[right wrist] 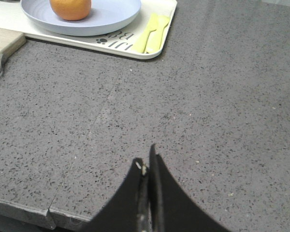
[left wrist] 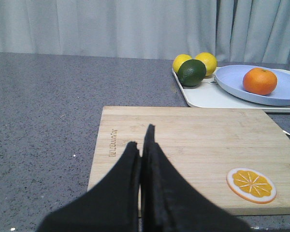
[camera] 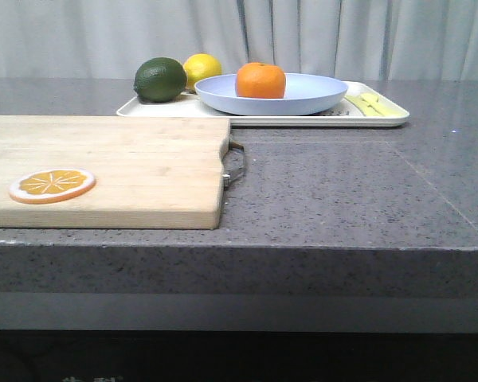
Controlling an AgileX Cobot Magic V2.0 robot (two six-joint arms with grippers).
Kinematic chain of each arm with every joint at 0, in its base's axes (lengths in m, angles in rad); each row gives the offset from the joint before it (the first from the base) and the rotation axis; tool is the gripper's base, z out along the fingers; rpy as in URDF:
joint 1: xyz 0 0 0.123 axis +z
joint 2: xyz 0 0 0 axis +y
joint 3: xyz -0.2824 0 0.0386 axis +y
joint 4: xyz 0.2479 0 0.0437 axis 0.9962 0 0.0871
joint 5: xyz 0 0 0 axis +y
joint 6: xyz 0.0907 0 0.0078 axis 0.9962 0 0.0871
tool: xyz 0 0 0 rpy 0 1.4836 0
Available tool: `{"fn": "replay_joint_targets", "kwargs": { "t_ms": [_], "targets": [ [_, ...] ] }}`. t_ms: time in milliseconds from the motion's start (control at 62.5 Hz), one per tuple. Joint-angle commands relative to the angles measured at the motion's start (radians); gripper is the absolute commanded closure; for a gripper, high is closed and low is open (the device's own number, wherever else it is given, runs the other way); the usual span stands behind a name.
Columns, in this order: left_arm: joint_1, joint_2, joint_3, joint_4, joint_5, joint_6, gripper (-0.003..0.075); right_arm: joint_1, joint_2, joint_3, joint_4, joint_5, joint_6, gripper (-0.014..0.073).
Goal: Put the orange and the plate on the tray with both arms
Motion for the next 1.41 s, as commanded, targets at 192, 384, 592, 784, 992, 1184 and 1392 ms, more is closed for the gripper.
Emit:
{"fn": "replay_joint_targets", "kwargs": {
  "t_ms": [192, 384, 592, 784, 992, 1184, 1392],
  "targets": [
    [0.001, 0.02, -0.025, 0.003, -0.083, -0.006, 0.0738, -0.001, 0.003, -0.025, -0.011, -0.085, -0.009, 0.0654],
    [0.031, -0.002, 0.018, -0.008, -0.168, -0.006, 0.0738, -0.001, 0.003, -0.025, -0.011, -0.085, -0.009, 0.0654],
    [0.147, -0.022, 0.134, -0.078, -0.225, -0.006, 0.0738, -0.001, 0.004, -0.025, -0.011, -0.085, -0.009, 0.0654],
    [0.153, -0.022, 0.26, -0.086, -0.299, -0.006, 0.0738, -0.001, 0.004, -0.025, -0.011, -0.085, -0.009, 0.0654],
    [0.153, -0.022, 0.376, -0.088, -0.399, -0.006, 0.0738, -0.001, 0.004, -0.025, -0.011, -0.085, -0.009, 0.0654],
    [0.153, -0.02, 0.409, -0.093, -0.436, -0.006, 0.0738, -0.001, 0.004, -0.025, -0.011, -0.085, -0.009, 0.0654],
    [0.153, -0.02, 0.412, -0.093, -0.427, -0.006, 0.0738, -0.001, 0.004, -0.025, -0.011, -0.085, -0.009, 0.0654]
  ]
}}
